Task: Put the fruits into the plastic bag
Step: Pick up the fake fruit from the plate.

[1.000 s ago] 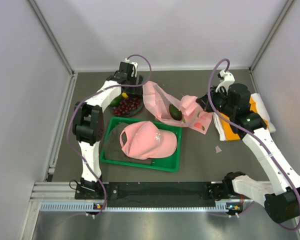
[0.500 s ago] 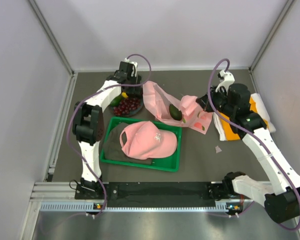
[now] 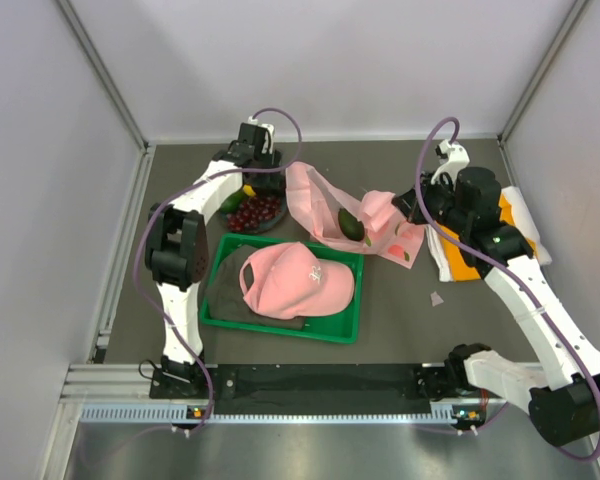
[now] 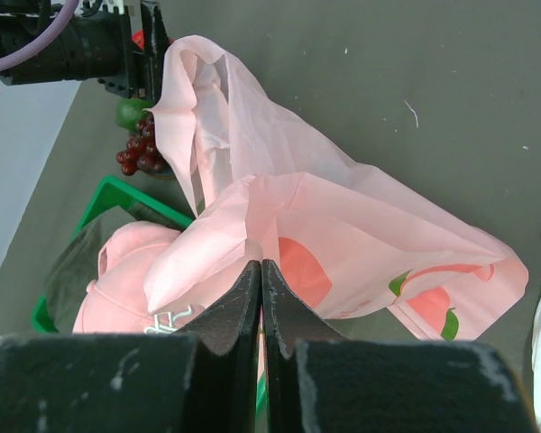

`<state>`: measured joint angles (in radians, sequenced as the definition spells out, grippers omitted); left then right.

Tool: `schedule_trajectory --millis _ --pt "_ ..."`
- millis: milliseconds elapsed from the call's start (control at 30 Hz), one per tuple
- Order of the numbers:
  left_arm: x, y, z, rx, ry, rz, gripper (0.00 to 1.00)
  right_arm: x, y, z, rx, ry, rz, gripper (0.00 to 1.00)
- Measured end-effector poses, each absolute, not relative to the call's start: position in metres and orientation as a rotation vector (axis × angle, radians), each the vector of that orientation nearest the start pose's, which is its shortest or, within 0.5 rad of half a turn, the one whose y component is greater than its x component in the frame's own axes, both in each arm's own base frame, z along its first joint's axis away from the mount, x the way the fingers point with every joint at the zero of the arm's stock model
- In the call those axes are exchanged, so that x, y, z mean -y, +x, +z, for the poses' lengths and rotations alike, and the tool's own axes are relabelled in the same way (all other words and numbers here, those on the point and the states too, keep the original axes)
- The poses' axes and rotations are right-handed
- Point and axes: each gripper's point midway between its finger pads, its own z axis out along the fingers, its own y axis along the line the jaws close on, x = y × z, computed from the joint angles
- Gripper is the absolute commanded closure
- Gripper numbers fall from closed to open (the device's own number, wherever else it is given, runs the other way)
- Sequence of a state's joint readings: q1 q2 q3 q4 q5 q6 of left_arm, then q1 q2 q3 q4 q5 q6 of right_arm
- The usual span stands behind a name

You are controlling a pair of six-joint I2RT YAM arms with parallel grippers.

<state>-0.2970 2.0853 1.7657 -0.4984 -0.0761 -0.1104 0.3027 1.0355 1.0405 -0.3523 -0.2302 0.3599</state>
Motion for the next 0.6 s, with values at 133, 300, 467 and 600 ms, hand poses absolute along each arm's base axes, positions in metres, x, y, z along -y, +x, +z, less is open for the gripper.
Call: schedule_trajectory --millis 133,300,467,600 --pt "0.15 0.518 0.117 -2.384 0.174 -0.107 0.54 -0.154 0.312 0.283 -1.963 -0.103 0.661 1.0" --pt "0.149 0.511 0.148 -2.347 0.153 -0.129 0.55 -0.154 0.312 0.283 -1.963 -0.103 0.661 1.0" --pt "0.144 0.499 0.198 -2.255 0.117 -0.149 0.55 -0.154 0.312 0.283 -1.963 -0.103 0.662 1.0" --pt "0.14 0.48 0.227 -2.195 0.098 -0.179 0.55 -0.154 0.312 0.283 -1.963 -0.103 0.662 1.0"
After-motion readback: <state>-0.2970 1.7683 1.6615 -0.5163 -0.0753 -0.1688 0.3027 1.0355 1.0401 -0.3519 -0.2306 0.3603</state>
